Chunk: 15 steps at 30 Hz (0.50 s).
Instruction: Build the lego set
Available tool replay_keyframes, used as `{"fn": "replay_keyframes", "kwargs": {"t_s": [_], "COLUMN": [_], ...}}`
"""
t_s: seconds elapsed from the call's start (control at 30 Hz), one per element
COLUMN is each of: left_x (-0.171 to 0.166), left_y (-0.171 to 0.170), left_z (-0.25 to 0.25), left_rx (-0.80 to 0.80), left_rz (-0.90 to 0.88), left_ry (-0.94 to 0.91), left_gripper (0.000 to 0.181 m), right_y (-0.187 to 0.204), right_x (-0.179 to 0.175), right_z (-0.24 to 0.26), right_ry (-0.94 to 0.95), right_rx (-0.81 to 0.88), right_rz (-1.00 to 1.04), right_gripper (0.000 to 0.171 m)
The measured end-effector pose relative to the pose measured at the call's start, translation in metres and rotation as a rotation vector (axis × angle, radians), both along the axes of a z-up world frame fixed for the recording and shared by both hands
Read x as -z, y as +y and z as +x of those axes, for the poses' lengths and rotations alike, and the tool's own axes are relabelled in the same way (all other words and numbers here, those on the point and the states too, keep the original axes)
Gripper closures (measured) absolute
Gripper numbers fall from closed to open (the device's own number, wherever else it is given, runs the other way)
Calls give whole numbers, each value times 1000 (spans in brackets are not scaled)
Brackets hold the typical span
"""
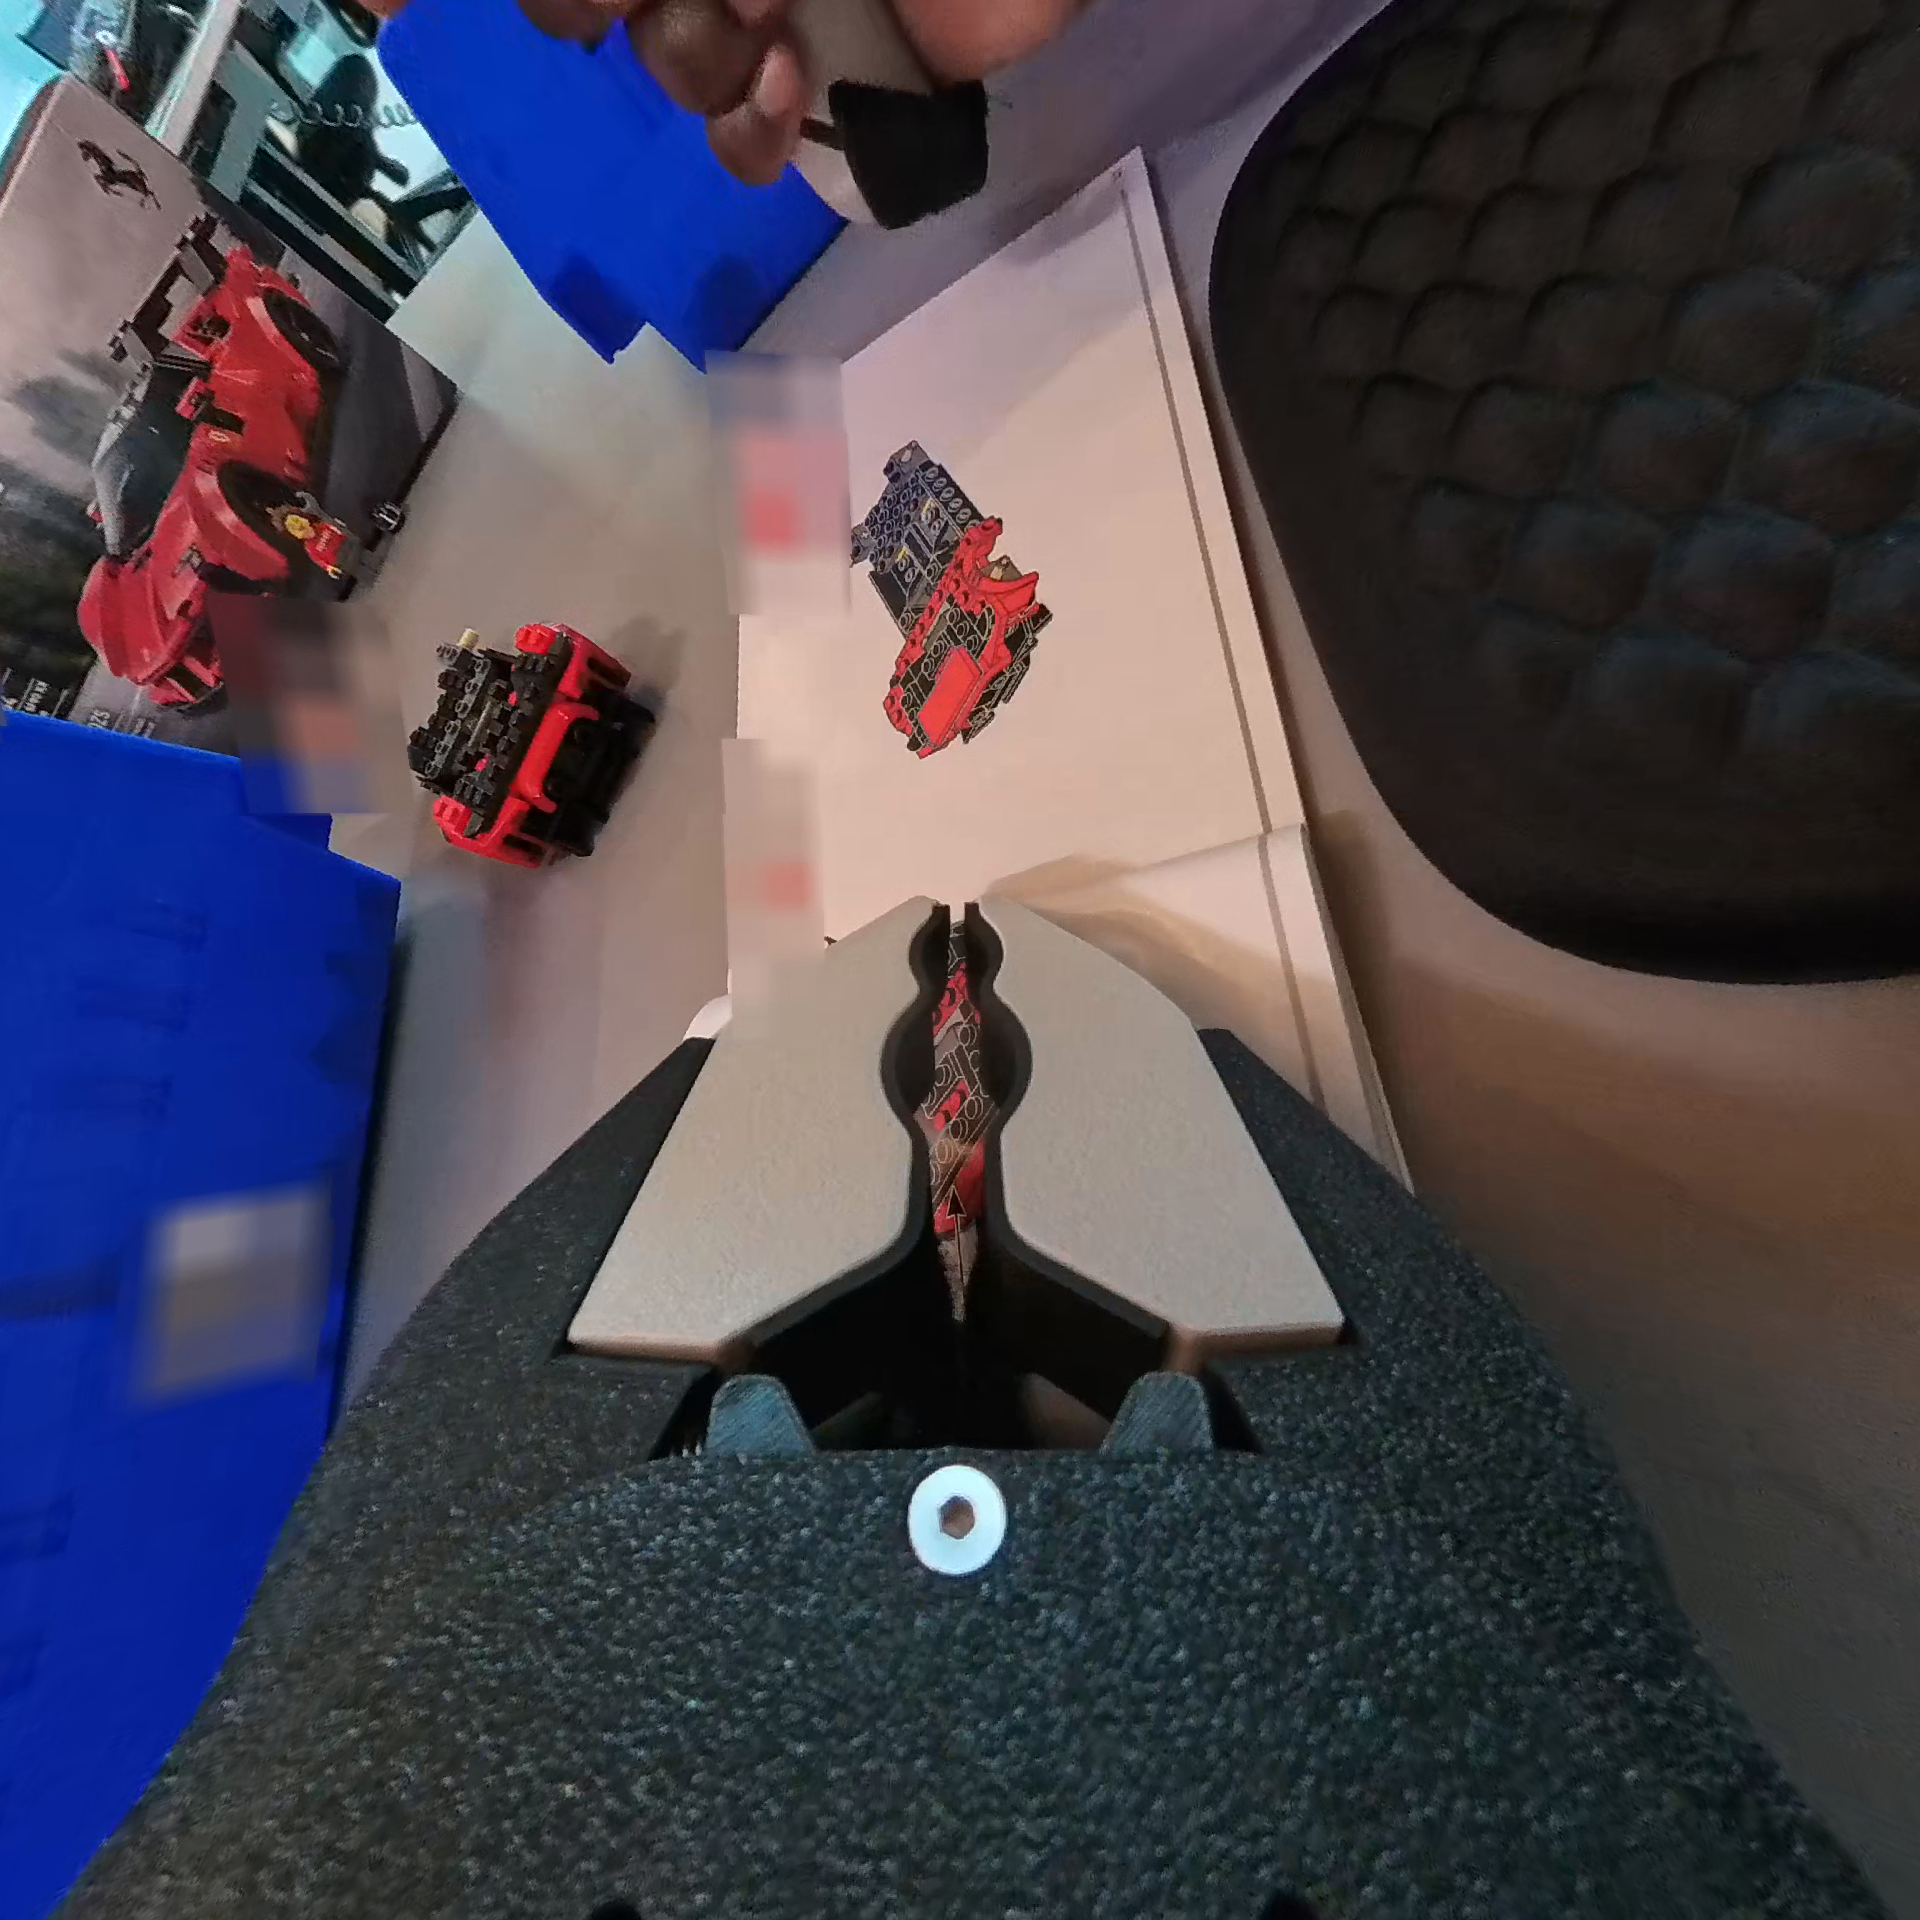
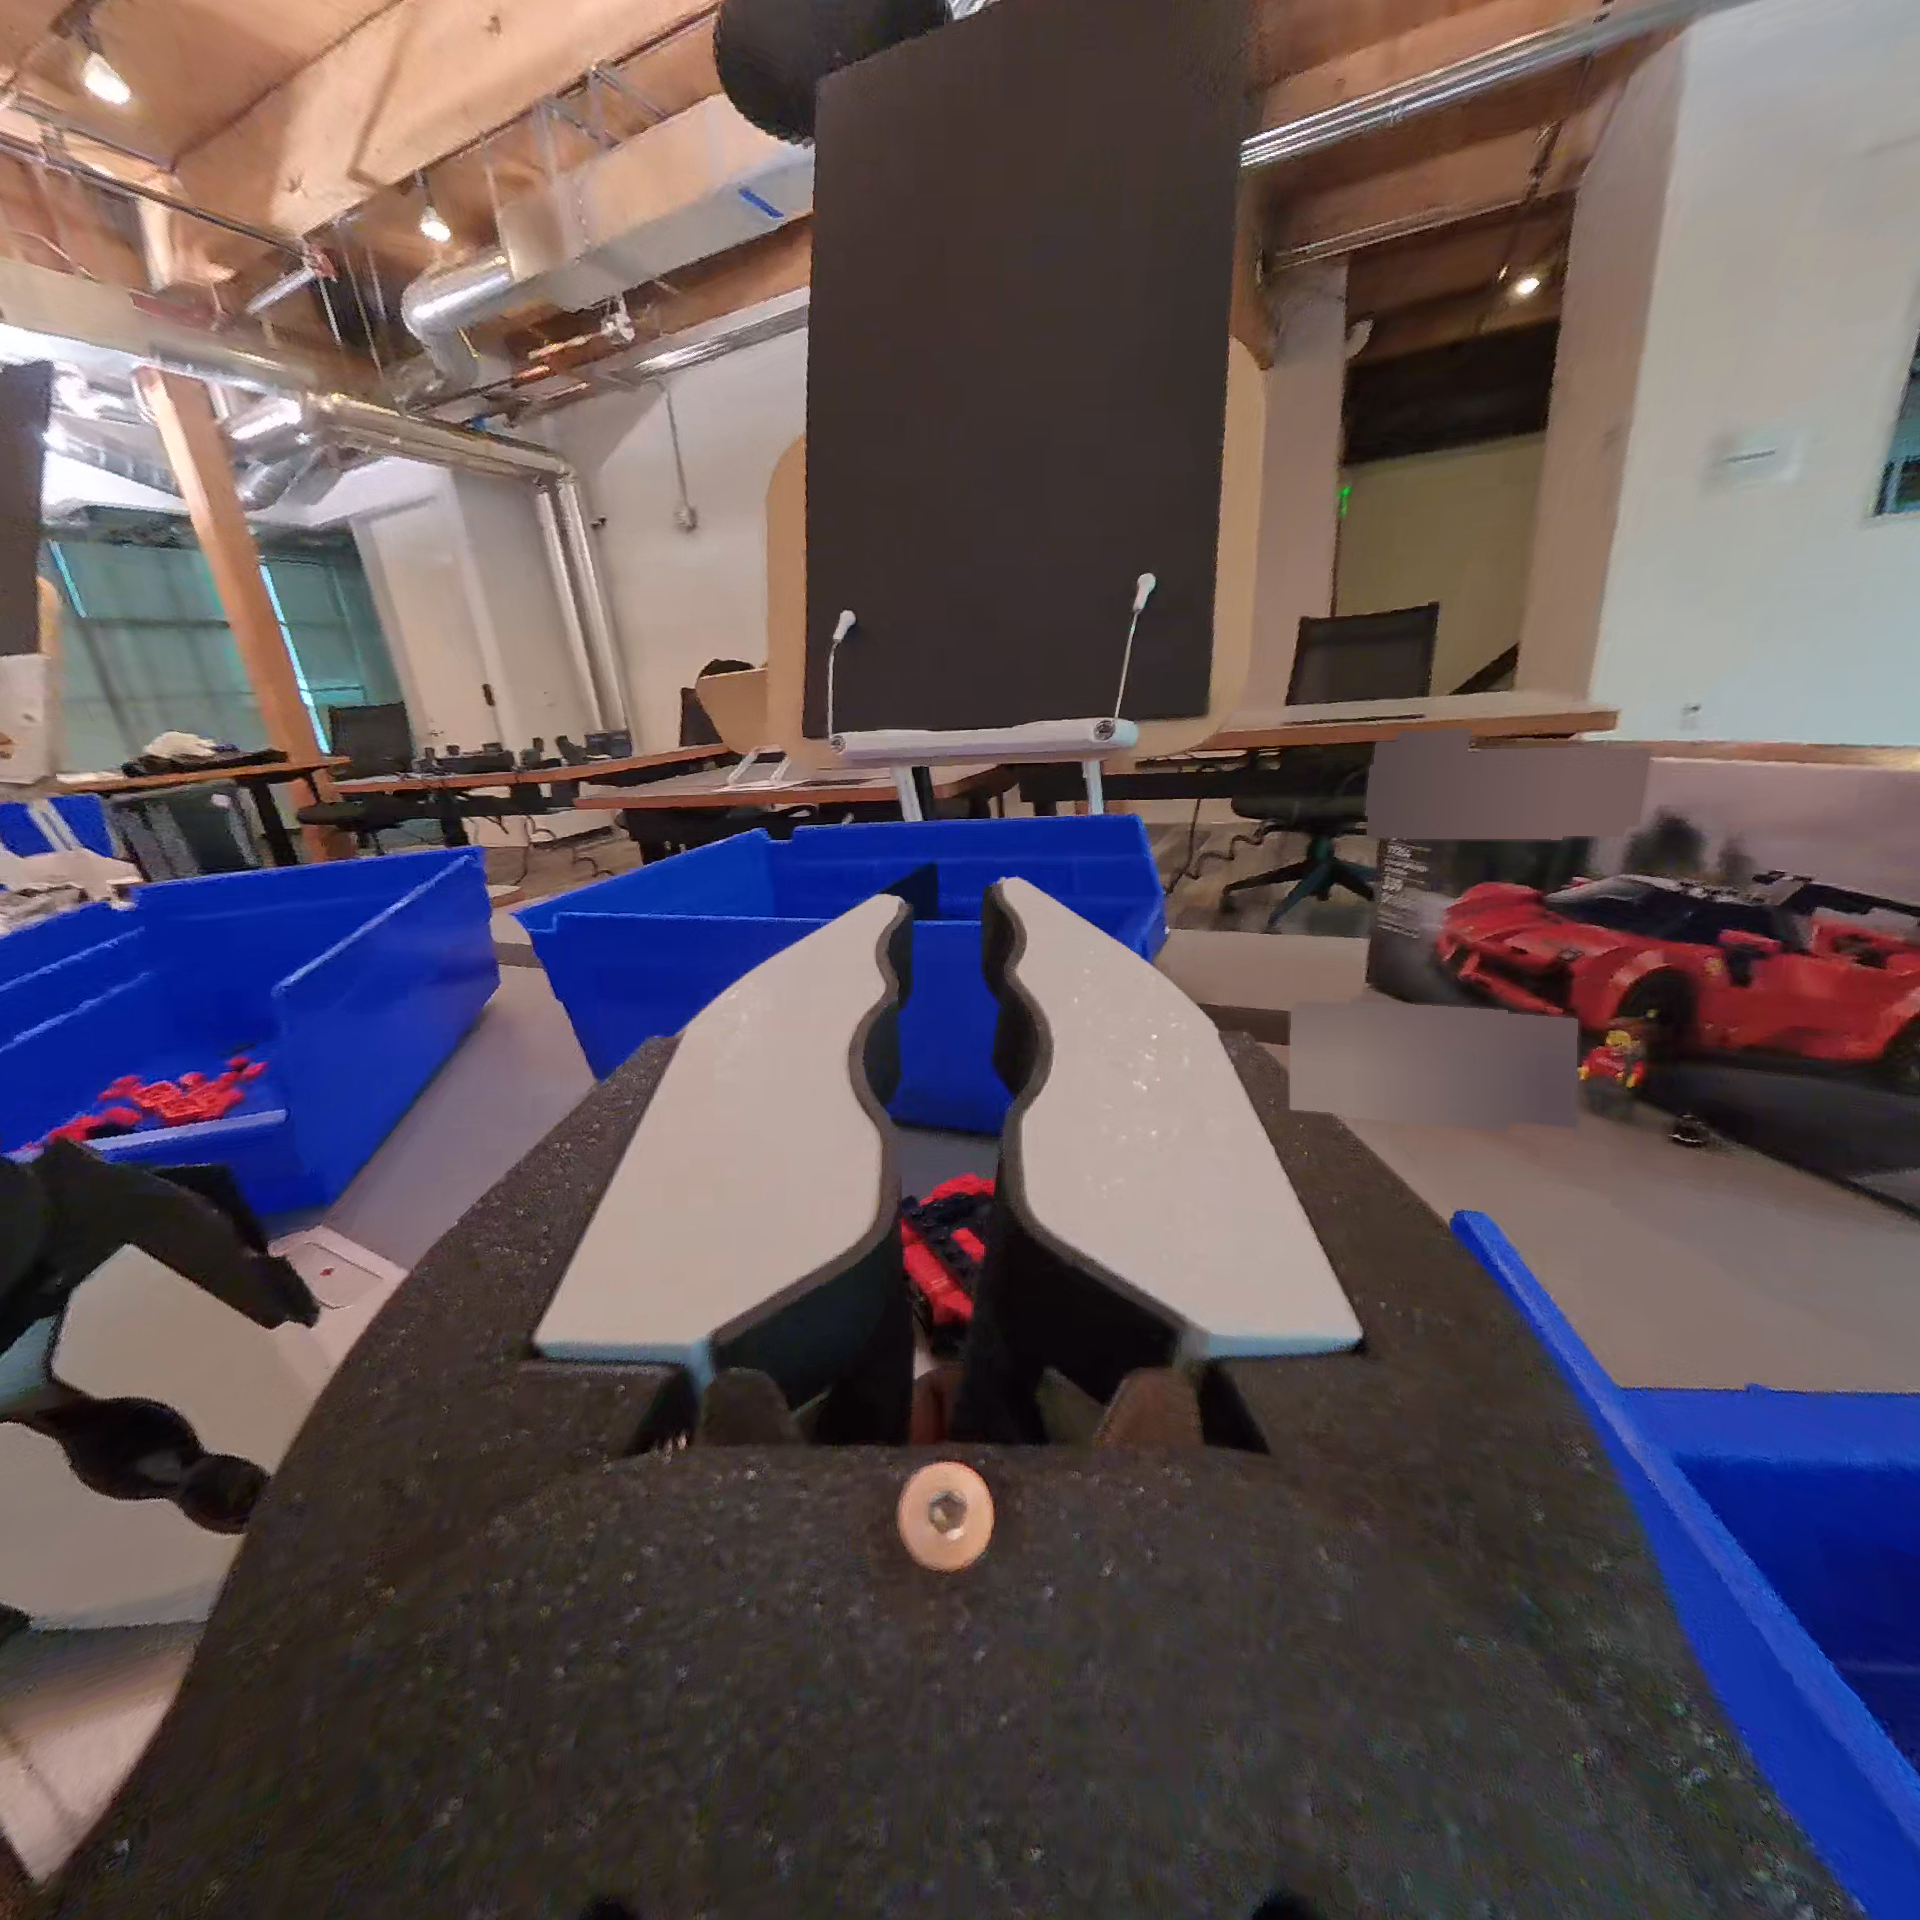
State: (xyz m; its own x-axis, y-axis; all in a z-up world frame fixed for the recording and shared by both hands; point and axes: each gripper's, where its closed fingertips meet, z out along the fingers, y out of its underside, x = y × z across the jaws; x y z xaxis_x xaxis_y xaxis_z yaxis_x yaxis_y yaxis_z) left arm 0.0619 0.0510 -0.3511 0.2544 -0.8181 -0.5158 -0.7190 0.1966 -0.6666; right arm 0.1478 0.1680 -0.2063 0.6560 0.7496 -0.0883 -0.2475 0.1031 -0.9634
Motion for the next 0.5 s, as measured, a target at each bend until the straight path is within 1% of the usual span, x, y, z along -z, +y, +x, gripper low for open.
{"fn": "replay_keyframes", "kwargs": {"t_s": [0.1,0.2,0.33,0.37,0.4,0.43,0.5], "left_x": [0,0,0,0,0,0,0], "left_y": [0,0,0,0,0,0,0], "left_z": [0,0,0,0,0,0,0], "left_rx": [0,1,5,6,6,5,6], "left_rz": [7,6,18,20,22,26,37], "left_ry": [2,1,5,6,6,5,9], "left_gripper": [179,179,180,180,180,179,179], "right_y": [-6,-14,-23,-35,-53,-74,-107], "right_x": [-9,-25,-41,-56,-78,-103,-146], "right_z": [3,12,29,41,57,75,98], "right_ry": [-27,8,82,139,222,295,274], "right_rx": [58,110,186,216,256,272,245], "right_rz": [89,193,283,364,476,571,657], "right_gripper": [159,162,163,165,171,171,171]}}
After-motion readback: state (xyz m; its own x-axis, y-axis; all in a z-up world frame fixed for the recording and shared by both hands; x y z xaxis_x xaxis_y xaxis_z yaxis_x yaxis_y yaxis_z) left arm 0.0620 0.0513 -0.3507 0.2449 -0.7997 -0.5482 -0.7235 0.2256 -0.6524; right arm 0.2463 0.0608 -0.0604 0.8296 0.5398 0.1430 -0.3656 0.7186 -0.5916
